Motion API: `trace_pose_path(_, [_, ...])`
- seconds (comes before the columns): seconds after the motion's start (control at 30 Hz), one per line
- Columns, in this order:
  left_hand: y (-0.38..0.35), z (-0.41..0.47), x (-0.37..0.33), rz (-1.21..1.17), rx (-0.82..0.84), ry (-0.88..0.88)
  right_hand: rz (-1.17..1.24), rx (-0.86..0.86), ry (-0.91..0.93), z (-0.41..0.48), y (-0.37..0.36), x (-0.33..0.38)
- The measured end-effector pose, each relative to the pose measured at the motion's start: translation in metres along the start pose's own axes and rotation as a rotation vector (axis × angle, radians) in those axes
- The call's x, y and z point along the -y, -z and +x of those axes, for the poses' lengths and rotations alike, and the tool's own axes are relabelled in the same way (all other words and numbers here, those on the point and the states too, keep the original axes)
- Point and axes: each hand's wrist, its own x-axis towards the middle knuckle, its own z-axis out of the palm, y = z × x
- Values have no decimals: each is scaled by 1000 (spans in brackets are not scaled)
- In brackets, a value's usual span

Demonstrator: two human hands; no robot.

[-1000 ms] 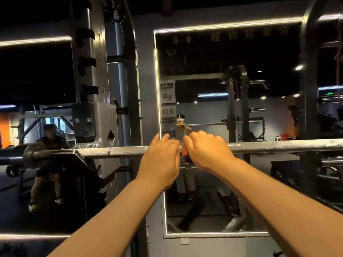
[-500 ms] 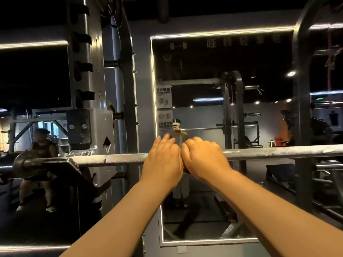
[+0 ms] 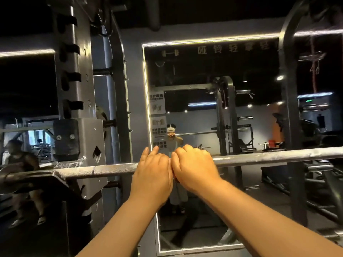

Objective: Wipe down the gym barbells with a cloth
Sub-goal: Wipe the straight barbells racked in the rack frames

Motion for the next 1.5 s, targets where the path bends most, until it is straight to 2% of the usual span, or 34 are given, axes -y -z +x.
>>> trace_pose_path(0.13, [-10, -1, 5, -19, -56, -8, 47, -253, 40, -40, -27, -4])
trace_pose_path(0.2, [-12, -1, 6, -26, -58, -1, 44, -297, 69, -44, -32, -9])
trace_pose_path(0.27, [-11, -1, 6, -25, -57, -2, 57, -239, 55, -31, -20, -7])
trace_pose_path(0.37, [-12, 0, 6, -35, -49, 8, 95, -46, 3, -7, 1, -5])
trace_pose_path(0.63, [-14, -2, 8, -3, -39, 14, 60, -278, 49, -44, -34, -7])
trace_pose_path(0.67, [-14, -2, 7, -4, -41, 12, 49, -260, 58, -40, -28, -8])
trace_pose_path(0.77, [-13, 0, 7, -7, -49, 24, 103, -62, 18, -21, -4, -16])
trace_pose_path(0.87, [-11, 3, 1, -15, -75, 45, 33, -167, -39, -14, 2, -10])
trace_pose_path(0.97, [-10, 5, -6, -50, -64, 52, 63, -175, -107, -20, -14, 1])
trace_pose_path(1.13, [-18, -1, 2, -75, -85, 58, 76, -315, 21, -45, -33, -7])
trace_pose_path(1.27, [-20, 1, 1, -44, -62, 65, 113, -147, -46, -19, -10, -7])
trace_pose_path(1.3, [-21, 2, 1, -27, -68, 64, 85, -154, -43, -13, -4, -5])
trace_pose_path(1.37, [-20, 3, 0, -13, -84, 60, 34, -246, -13, -12, -4, -2])
trace_pose_path(1.5, [-14, 4, -5, -34, -77, 58, 100, -349, 14, -40, -32, -12])
